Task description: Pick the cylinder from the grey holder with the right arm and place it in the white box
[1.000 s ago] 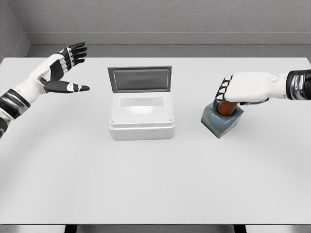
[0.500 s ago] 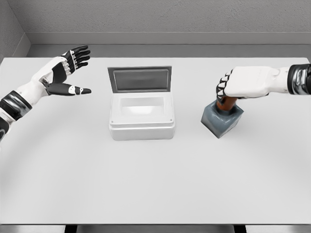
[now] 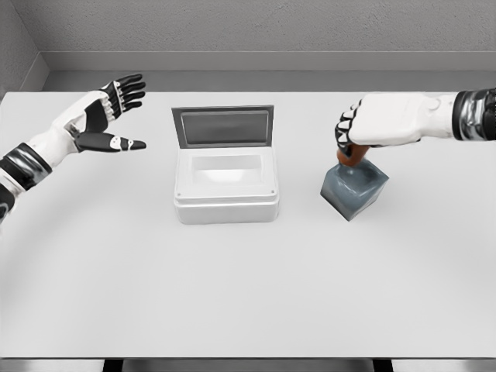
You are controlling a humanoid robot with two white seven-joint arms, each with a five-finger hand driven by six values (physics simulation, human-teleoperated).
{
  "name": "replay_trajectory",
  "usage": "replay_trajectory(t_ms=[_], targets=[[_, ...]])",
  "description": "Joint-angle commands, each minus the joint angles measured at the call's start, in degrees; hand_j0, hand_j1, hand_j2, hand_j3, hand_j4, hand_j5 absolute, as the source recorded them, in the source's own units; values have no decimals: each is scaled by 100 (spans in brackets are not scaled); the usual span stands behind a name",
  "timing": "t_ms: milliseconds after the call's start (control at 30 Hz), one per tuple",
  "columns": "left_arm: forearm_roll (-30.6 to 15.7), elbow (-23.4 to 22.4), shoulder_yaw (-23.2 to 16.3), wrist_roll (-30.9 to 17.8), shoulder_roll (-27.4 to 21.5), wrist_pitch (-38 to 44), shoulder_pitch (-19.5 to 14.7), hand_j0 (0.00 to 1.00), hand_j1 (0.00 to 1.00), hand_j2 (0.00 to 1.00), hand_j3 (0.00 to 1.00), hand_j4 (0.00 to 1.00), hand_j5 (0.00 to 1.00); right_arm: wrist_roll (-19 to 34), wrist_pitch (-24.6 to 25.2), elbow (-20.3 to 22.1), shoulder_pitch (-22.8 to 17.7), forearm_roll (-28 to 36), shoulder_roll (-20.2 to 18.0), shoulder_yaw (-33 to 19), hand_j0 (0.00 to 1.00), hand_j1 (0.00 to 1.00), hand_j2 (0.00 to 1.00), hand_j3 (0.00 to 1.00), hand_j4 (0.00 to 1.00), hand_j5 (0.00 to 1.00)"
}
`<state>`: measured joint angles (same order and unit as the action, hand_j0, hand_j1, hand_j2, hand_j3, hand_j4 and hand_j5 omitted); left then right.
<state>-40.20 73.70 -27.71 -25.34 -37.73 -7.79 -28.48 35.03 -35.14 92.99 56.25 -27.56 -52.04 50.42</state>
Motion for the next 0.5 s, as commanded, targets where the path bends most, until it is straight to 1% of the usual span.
replay_trajectory(t_ms=[0,133,233,467], targets=[[-32,4,3,-32,12,6,0,100,100,100,100,100,100,-3,14,0,17,5,106,3,46,46,46,46,46,46],[-32,4,3,-41,12,6,0,100,100,100,100,100,100,-3,14,0,105,-4,326,38,46,46,46,46,46,46],[-32,4,3,-41,12,6,0,100,100,100,100,100,100,-3,14,-9,141,-171,545,47,46,46,46,46,46,46],[-41,4,11,-41,12,6,0,100,100,100,100,100,100,-3,14,-26,237,-294,897,126,46,46,46,46,46,46]])
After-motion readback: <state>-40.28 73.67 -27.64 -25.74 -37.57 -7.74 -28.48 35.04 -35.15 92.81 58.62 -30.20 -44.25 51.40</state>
